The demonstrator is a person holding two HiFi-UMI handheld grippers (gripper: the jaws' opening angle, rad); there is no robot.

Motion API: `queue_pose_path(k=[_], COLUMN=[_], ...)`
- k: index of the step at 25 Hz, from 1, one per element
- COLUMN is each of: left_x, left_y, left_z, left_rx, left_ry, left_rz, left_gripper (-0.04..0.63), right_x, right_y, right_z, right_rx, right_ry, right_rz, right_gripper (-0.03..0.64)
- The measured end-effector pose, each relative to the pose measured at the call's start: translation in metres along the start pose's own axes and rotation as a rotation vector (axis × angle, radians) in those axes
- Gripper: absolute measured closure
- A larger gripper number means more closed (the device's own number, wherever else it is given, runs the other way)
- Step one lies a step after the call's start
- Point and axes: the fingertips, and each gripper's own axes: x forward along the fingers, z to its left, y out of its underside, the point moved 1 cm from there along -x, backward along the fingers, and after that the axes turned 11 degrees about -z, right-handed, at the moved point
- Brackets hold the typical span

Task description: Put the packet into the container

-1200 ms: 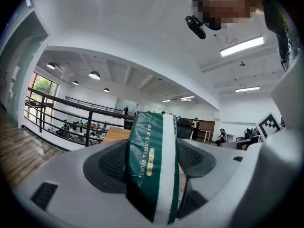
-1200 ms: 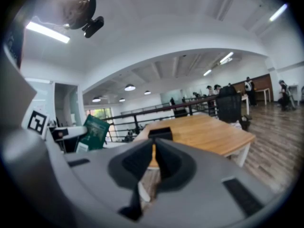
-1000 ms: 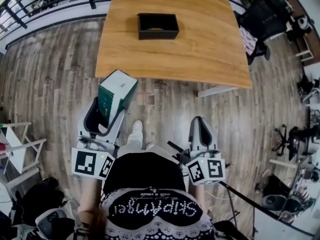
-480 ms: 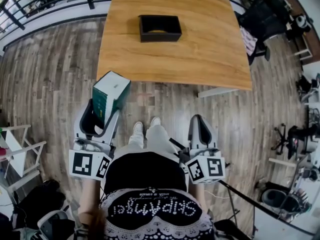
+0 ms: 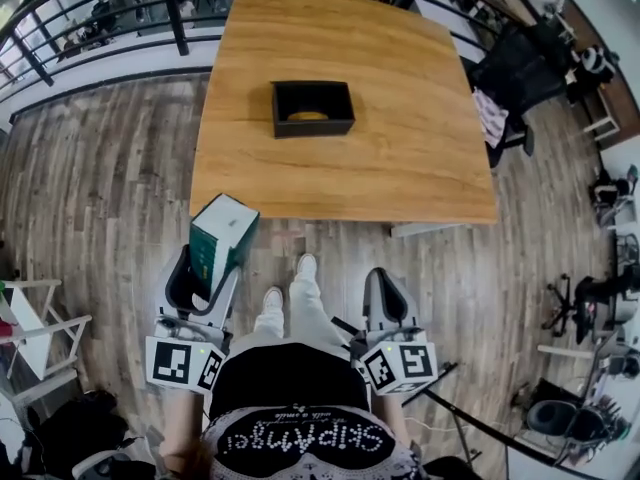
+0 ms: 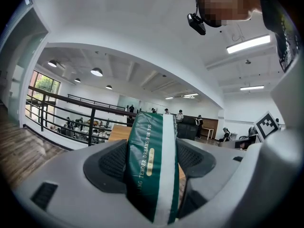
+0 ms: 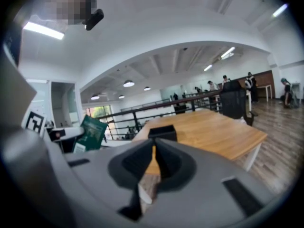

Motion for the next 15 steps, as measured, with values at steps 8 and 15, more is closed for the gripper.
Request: queue_pose_path(k=[8, 15], left_x=[0.063, 0.114], left_y=[-0.004, -0.011], left_z=[-0.008, -0.017], left_rx=[0.017, 0.016], left_ry=[-0.006, -0.037], left_rz=[-0.022, -0.062], left_gripper=[0.245, 0.245], right_x=[0.051, 0.1], right_y=[-0.015, -0.035], right_z=[-0.034, -0.065], right_rx=[0.006, -0.008], right_ry=[-0.024, -0.064], right_rz=[-0.001, -0.007], right_gripper=[0.575, 0.577])
